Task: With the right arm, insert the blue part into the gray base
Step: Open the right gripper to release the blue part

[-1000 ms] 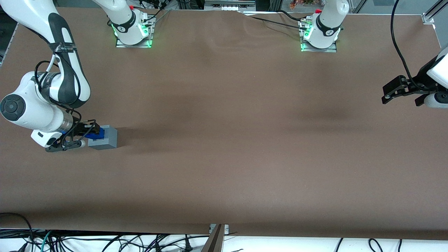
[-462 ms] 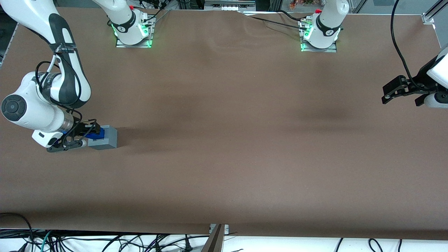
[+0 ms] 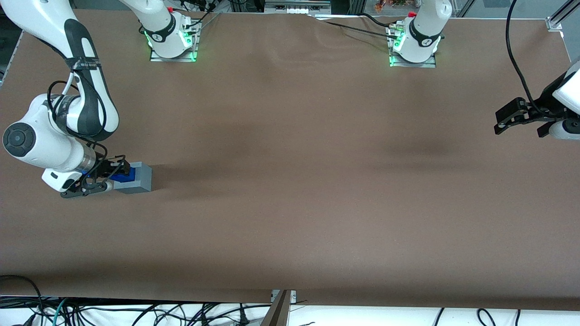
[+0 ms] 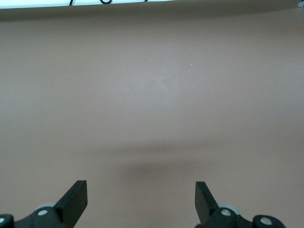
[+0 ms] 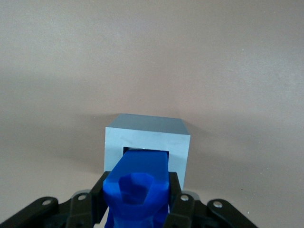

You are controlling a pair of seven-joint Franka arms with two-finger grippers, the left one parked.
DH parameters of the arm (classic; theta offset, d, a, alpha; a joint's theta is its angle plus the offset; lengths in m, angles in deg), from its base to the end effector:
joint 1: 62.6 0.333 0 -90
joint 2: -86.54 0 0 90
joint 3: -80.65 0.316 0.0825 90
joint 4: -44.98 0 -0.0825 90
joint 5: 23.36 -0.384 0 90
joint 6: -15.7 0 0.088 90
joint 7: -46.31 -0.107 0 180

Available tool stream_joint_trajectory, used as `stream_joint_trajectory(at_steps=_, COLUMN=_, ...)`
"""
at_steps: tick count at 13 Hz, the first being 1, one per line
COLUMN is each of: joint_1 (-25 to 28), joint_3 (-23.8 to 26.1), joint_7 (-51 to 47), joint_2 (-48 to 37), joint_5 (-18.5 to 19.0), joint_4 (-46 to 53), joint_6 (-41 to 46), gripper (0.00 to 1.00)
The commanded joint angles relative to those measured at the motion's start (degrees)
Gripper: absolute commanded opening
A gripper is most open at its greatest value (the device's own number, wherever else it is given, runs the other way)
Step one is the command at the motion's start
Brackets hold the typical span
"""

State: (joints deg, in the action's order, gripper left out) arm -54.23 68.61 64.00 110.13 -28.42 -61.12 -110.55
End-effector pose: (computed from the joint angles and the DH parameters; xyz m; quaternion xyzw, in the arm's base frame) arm 0.6314 -0.0293 0.3008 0.9944 0.1026 -0.0256 0.0023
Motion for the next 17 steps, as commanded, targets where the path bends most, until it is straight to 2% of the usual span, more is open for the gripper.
stream_joint_trajectory(at_steps=1, joint_1=-0.3, joint_3=0.2, joint_7=1.0, joint_2=-0.5, joint_5=-2.4, joint_4=-0.9, joint_6=-1.5, gripper=0.09)
stream_joint_trajectory(at_steps=6, joint_1=-0.3, joint_3=0.2, joint_7=1.2, joint_2=-0.4, joint_5=-3.2, joint_4=-0.9, joint_6=-1.9, gripper=0.09)
stream_joint_trajectory(at_steps=7, joint_1=-0.3, joint_3=0.2, joint_7=1.4, joint_2=-0.3, joint_5=-3.2, joint_4=-0.9, joint_6=-1.9, gripper=0.12)
stream_joint_trajectory(at_steps=8, joint_1=-0.3, joint_3=0.2, joint_7=1.5, joint_2=-0.2, joint_5=-3.1, joint_4=-0.9, joint_6=-1.6, gripper=0.44)
stream_joint_trajectory(at_steps=9, joint_1=-0.3, joint_3=0.2, joint_7=1.5, joint_2=-0.2, joint_5=-3.2, joint_4=-0.9, joint_6=-1.6, gripper=0.90)
stream_joint_trajectory(at_steps=10, joint_1=-0.3, joint_3=0.2, joint_7=1.6, joint_2=-0.2, joint_5=-3.1, joint_4=-0.6, joint_6=-1.4, gripper=0.99)
stream_joint_trajectory(at_steps=17, joint_1=0.0, joint_3=0.5, joint_7=1.2, joint_2=-3.2, joint_5=-3.0, joint_4=0.1, joint_6=1.1, gripper=0.99)
